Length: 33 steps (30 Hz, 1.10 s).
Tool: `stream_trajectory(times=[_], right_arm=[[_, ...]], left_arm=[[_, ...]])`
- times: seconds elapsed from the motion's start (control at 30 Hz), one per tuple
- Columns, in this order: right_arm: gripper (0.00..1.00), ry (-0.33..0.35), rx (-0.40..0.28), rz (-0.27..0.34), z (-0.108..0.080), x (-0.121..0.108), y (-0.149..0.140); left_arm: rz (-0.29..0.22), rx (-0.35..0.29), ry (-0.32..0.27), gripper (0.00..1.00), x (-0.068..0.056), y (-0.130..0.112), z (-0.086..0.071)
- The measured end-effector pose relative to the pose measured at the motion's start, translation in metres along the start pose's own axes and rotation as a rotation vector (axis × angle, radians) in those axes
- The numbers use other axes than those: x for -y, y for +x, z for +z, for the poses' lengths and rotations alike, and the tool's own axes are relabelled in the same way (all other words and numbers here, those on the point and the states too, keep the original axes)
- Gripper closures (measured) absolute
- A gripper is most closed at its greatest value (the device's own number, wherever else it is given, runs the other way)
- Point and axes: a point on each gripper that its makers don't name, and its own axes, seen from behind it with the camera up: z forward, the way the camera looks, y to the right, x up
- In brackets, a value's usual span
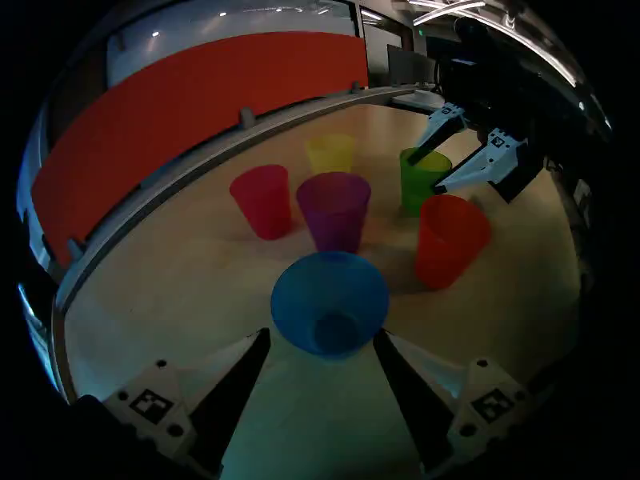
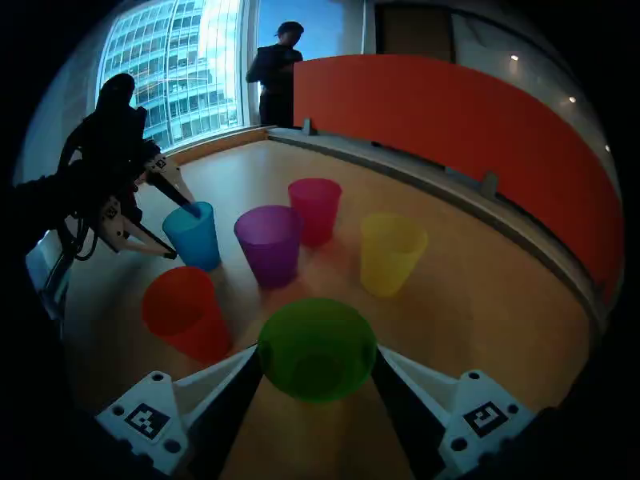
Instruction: Pour water
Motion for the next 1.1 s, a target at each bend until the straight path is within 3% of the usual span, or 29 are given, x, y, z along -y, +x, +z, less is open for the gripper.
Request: stream_trajectory(times=[0.23,0.57,1.1], right_arm=[[0.0,-0.007,0.011,0.009,-0.004,0.002,-0.004],[0.0,-0.036,0.006,0.019,-0.02,0.0,-0.011],[0.0,-0.097,-0.047,0.051,-0.064,0.004,-0.019]], left_arm=[[0.004,0.01,0.007,0.04,-0.001,-0.005,-0.001],[-0.012,0.005,0.027,0.04,0.002,-0.008,-0.009],[-0.065,-0.057,0.104,0.04,0.003,-0.011,-0.05]])
